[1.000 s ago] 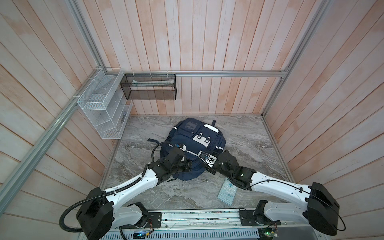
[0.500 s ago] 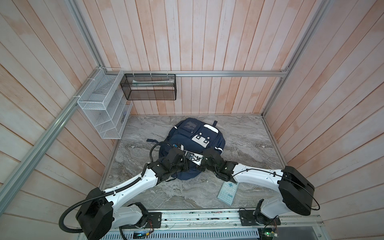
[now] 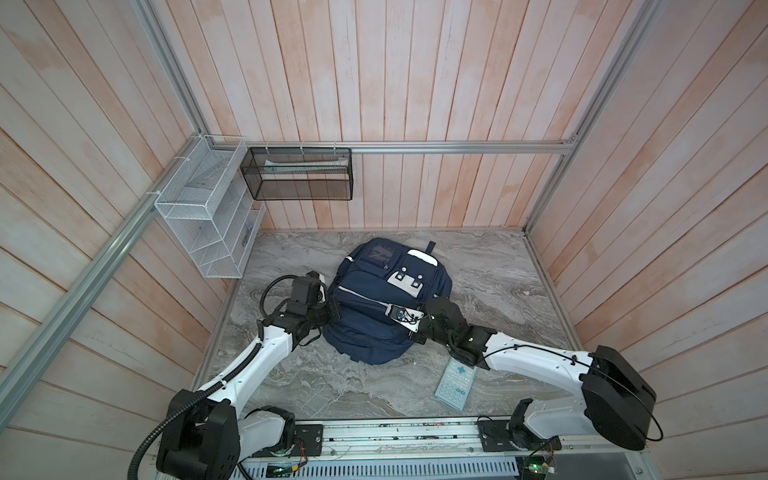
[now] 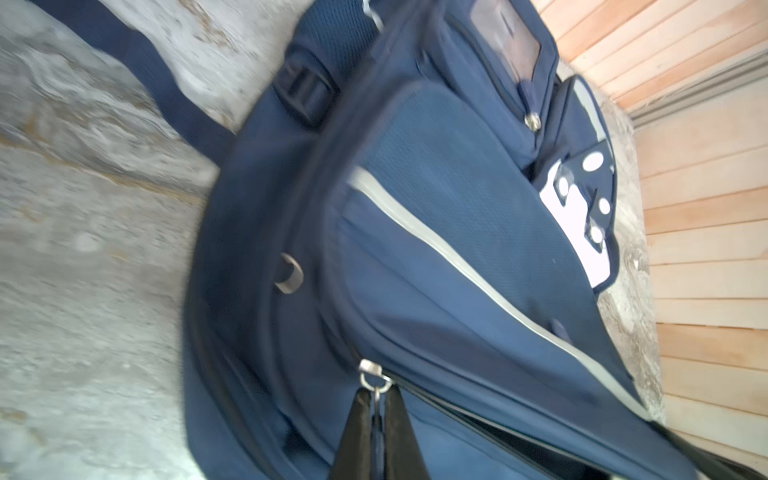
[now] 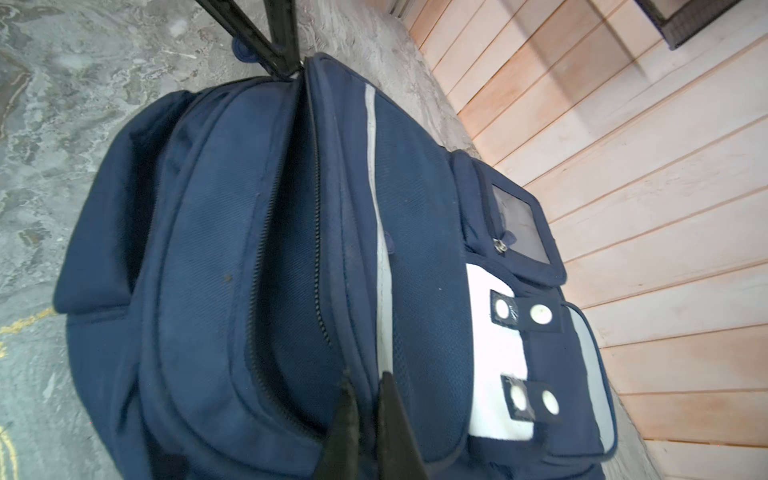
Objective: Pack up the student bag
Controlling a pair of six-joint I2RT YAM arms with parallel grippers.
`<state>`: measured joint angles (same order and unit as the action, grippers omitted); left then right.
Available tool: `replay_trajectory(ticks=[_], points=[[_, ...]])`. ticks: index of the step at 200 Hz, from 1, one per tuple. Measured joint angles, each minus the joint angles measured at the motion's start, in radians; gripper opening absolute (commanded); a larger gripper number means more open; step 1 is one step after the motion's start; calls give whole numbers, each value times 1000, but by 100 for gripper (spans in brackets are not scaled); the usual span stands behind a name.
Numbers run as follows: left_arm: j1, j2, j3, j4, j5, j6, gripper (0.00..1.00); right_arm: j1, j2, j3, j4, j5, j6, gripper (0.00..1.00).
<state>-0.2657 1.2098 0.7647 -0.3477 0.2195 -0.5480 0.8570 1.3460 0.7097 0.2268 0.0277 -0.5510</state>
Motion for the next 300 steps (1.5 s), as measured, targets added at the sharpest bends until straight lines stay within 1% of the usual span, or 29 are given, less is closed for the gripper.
replay_trajectory(ticks=[28, 33, 37, 46, 50, 63, 71, 83, 92, 101, 115, 131, 145, 168, 184, 195, 211, 224, 229, 264, 278, 300], points=[[-11, -7, 0, 0, 71, 16, 0, -105, -15, -2, 10, -22, 7, 1], [-24, -13, 0, 1, 74, 14, 0, -121, -15, -2, 9, -19, 9, 5], [-37, -19, -1, 0, 74, 11, 0, -132, -15, -2, 8, -11, 16, 12], [-74, -39, -5, 3, 63, -3, 0, -157, -14, -1, 3, 3, 31, 30], [-90, -46, -7, 4, 60, -11, 0, -167, -14, 2, -7, 14, 45, 36], [-153, -74, -23, 3, 34, -43, 0, -195, -17, 18, -61, 42, 82, 49], [-183, -88, -36, 3, 26, -64, 0, -201, -27, 24, -90, 53, 104, 55], [-224, -105, -55, -1, 8, -99, 0, -185, -72, 18, -130, 52, 133, 60], [-253, -110, -59, -5, -3, -122, 0, -145, -132, -2, -129, 50, 151, 63], [-282, -110, -59, -5, -18, -141, 0, -89, -195, -21, -121, 43, 163, 63], [-325, -107, -58, -4, -37, -163, 0, -2, -243, -27, -90, 38, 170, 63], [-362, -93, -52, -4, -48, -180, 0, 73, -214, -14, -46, 38, 158, 62], [-379, -85, -49, -1, -53, -191, 0, 103, -124, 14, -30, 39, 137, 61], [-383, -84, -48, 4, -60, -202, 0, 126, 41, 86, -40, 40, 104, 56], [-383, -84, -48, 5, -63, -206, 0, 137, 115, 132, -62, 32, 84, 53], [-383, -84, -48, 5, -63, -207, 0, 144, 147, 158, -81, 29, 70, 42], [-382, -81, -48, 3, -67, -217, 0, 147, 173, 186, -109, 43, 57, 13], [-381, -76, -48, 6, -70, -217, 0, 145, 179, 193, -122, 52, 51, 2], [-375, -73, -48, 10, -69, -216, 0, 145, 179, 192, -126, 54, 51, 0], [-300, -44, -43, 3, -60, -153, 0, 146, 156, 145, -101, 64, 6, 0], [-226, -19, -38, 0, -37, -119, 0, 135, 131, 119, -97, 51, -6, 0], [-110, 21, -19, 50, 47, -65, 0, 101, 92, 87, -74, -8, -26, 0]])
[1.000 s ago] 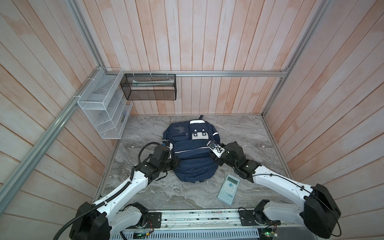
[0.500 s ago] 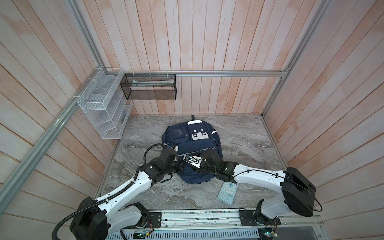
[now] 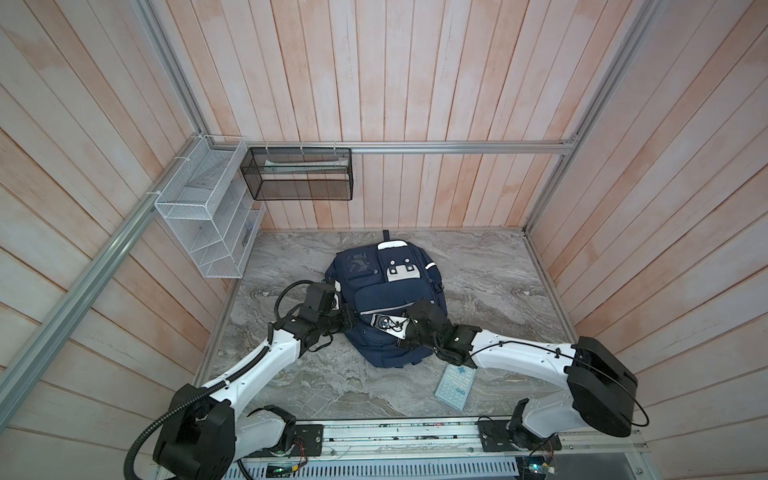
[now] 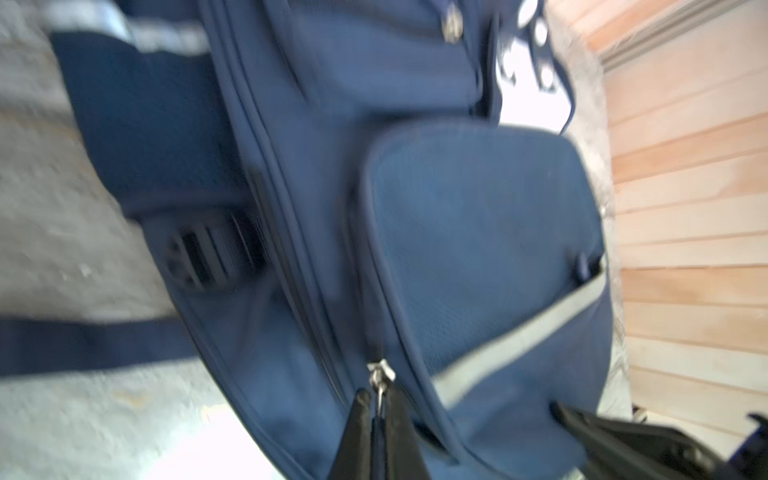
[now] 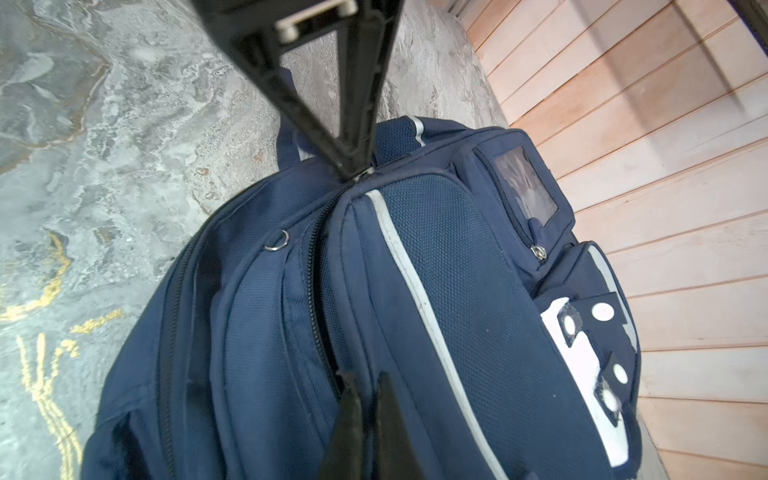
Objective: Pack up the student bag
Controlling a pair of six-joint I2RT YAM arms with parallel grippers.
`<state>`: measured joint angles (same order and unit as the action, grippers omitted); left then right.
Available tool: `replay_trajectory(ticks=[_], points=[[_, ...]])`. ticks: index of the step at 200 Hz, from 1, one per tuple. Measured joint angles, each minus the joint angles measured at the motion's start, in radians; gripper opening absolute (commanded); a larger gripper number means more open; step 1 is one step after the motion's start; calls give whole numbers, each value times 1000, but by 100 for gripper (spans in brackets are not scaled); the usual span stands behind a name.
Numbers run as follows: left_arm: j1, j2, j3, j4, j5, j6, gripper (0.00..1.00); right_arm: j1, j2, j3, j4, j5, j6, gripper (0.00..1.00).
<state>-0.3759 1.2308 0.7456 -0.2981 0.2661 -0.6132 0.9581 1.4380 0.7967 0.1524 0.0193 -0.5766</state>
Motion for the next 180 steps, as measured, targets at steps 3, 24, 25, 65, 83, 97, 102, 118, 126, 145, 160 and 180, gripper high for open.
replay_trajectory(ticks=[3, 24, 25, 65, 83, 97, 102, 118, 126, 145, 160, 180], points=[[10, 3, 4, 2, 16, 5, 0, -5, -5, -3, 5, -7, -1, 0], [55, 26, 18, 31, 108, 36, 0, -52, -30, -20, 41, -62, -16, 0], [57, 27, 18, 34, 114, 38, 0, -54, -31, -20, 42, -64, -16, 0], [59, -3, 5, 63, 141, 56, 0, -131, -37, -35, 81, -169, -34, 0], [30, -76, -26, 47, 91, 56, 0, -140, -39, -34, 87, -190, -33, 7], [3, -135, -41, 4, 45, 57, 0, -141, -42, -26, 76, -204, -23, 21], [-3, -150, -42, -15, 25, 61, 4, -142, -44, -20, 63, -200, -18, 25], [5, -181, -45, -71, -43, 70, 19, -166, -63, -18, 20, -172, 5, 37], [10, -185, -45, -84, -69, 77, 27, -176, -74, -18, -5, -152, 27, 40], [-1, -186, -43, -107, -130, 80, 48, -176, -125, -18, -78, -106, 100, 49], [-46, -182, -15, -146, -183, 95, 60, -169, -205, -27, -128, -66, 227, 77], [-125, -151, 77, -185, -246, 126, 67, -164, -364, -74, -171, 9, 474, 98]])
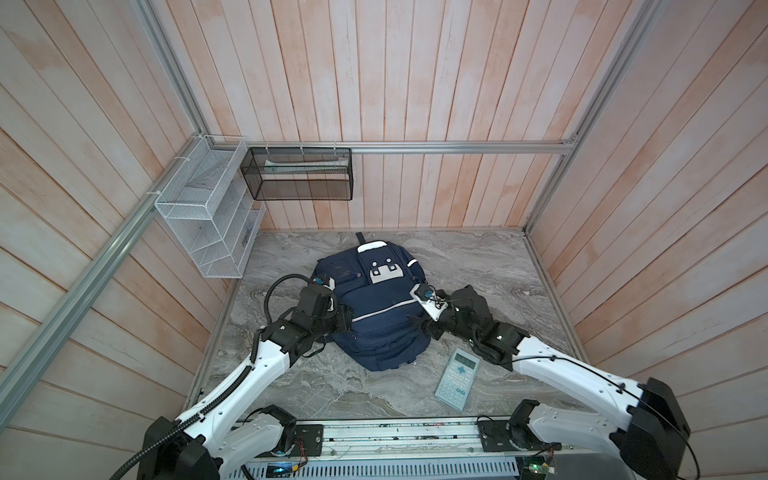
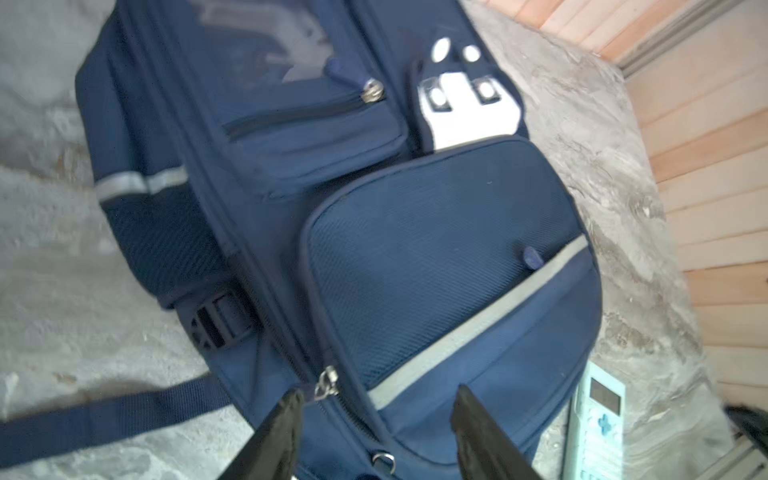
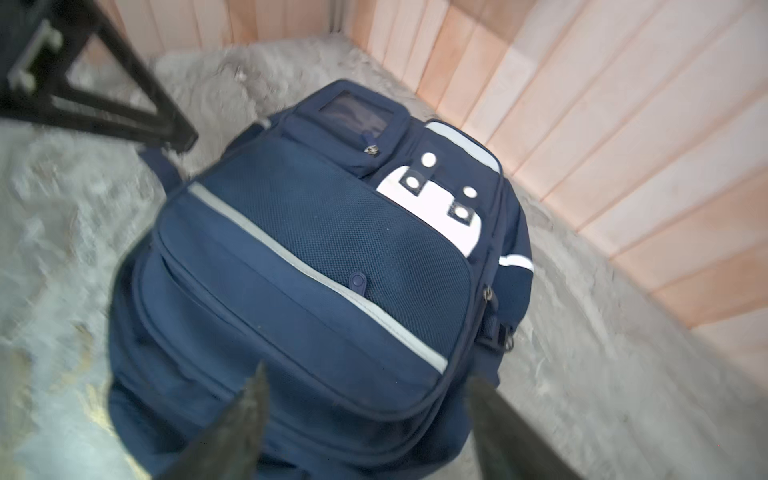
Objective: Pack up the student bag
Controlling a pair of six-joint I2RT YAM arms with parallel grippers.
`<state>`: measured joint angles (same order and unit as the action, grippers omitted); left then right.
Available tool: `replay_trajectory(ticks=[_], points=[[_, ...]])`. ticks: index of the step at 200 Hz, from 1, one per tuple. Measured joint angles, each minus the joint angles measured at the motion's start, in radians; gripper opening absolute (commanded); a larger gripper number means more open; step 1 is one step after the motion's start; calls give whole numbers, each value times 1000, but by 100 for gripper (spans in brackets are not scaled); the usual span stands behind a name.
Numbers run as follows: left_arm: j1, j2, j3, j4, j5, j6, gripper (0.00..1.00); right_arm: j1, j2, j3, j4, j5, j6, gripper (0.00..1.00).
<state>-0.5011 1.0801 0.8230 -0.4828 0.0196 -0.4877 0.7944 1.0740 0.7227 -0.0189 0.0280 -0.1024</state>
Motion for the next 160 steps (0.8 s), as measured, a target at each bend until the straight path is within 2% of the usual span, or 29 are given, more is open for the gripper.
replay_trajectory(ticks=[31, 65, 84, 106, 116, 121, 129, 134, 138, 160], points=[[-127, 126, 173, 3, -19, 134, 73, -15, -219, -110, -134, 102, 413, 98], [-349, 352, 285, -13, -110, 336, 74, -44, -362, -162, -405, 158, 788, 98], [-379, 445, 305, -60, -158, 403, 76, -45, -392, -161, -538, 153, 946, 98], [-373, 503, 317, -101, -229, 450, 76, -45, -375, -172, -638, 112, 1062, 98], [-370, 517, 323, -108, -255, 463, 68, -45, -366, -192, -659, 94, 1101, 98], [-370, 523, 328, -111, -266, 465, 60, -45, -365, -204, -666, 86, 1117, 98], [-370, 534, 342, -120, -280, 473, 37, -45, -365, -228, -675, 74, 1143, 98], [-370, 542, 352, -122, -285, 474, 14, -45, -365, -241, -679, 69, 1154, 98], [-372, 547, 362, -126, -287, 480, 1, -45, -365, -251, -681, 63, 1164, 98], [-374, 568, 414, -135, -274, 476, 0, -45, -325, -272, -689, 48, 1198, 98]])
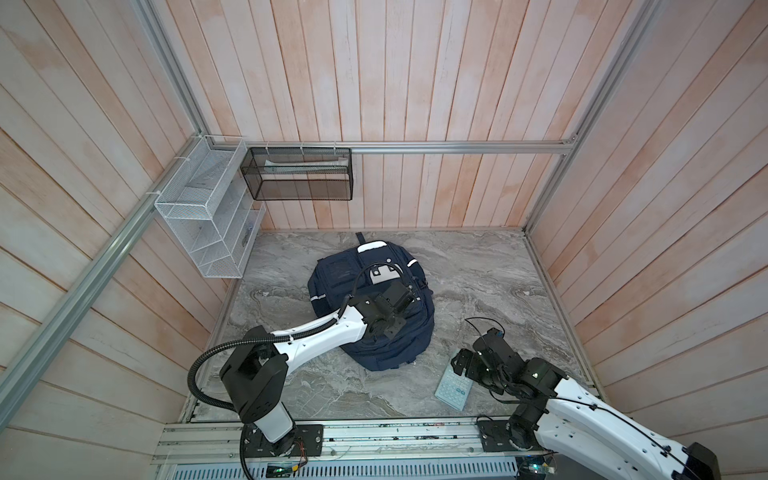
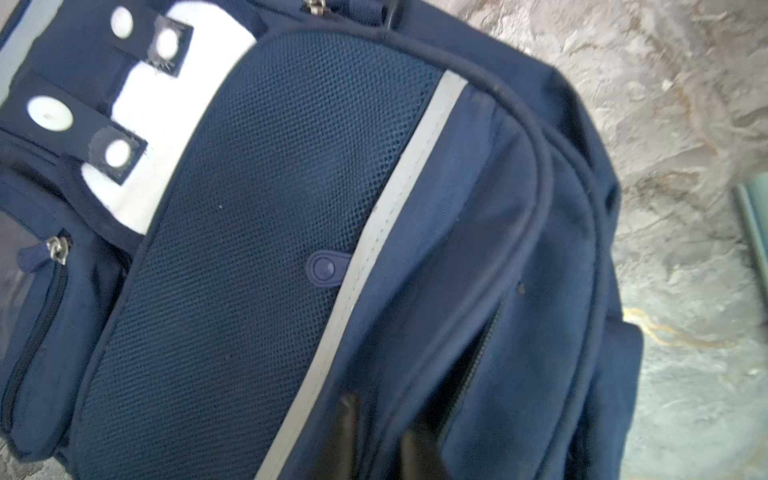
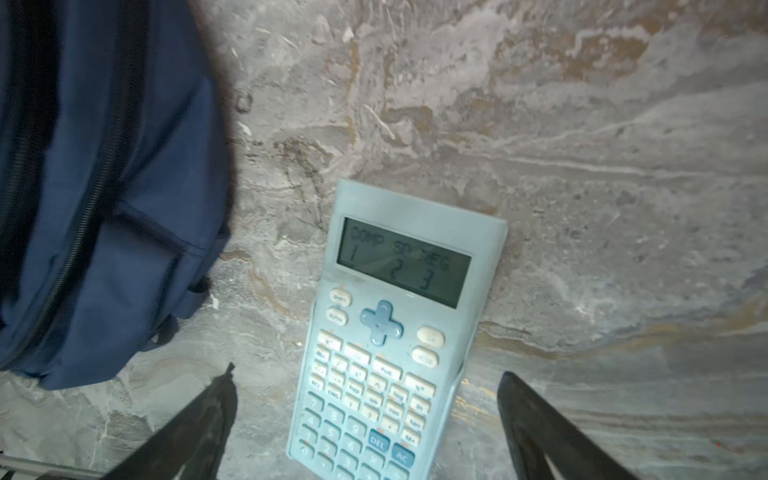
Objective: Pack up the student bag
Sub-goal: 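Grasp the light-blue calculator with the right gripper while left holds the bag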
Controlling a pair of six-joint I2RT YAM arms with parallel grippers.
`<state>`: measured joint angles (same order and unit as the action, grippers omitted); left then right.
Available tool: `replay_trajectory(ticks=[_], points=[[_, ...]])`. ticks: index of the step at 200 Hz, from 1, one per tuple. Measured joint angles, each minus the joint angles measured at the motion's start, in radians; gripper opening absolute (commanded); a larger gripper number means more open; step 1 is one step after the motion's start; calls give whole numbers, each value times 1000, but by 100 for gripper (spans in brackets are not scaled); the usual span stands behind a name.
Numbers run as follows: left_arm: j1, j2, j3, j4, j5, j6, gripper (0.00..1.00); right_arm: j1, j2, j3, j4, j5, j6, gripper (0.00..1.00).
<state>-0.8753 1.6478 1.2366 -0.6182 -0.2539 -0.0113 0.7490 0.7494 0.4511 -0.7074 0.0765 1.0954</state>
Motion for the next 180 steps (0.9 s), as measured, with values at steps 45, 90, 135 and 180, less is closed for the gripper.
replay_trajectory(ticks=[45, 90, 135, 180], points=[[19, -4, 63, 4, 122, -95, 0, 0, 183, 2, 66, -20, 4, 98], [122, -23, 101, 19, 307, -238, 0, 25, 396, 80, 83, -6, -23, 94], [161, -30, 107, 34, 391, -317, 0, 70, 545, 158, 47, 58, -44, 88], [176, -30, 95, 66, 435, -373, 0, 64, 539, 151, 56, 56, -82, 76]])
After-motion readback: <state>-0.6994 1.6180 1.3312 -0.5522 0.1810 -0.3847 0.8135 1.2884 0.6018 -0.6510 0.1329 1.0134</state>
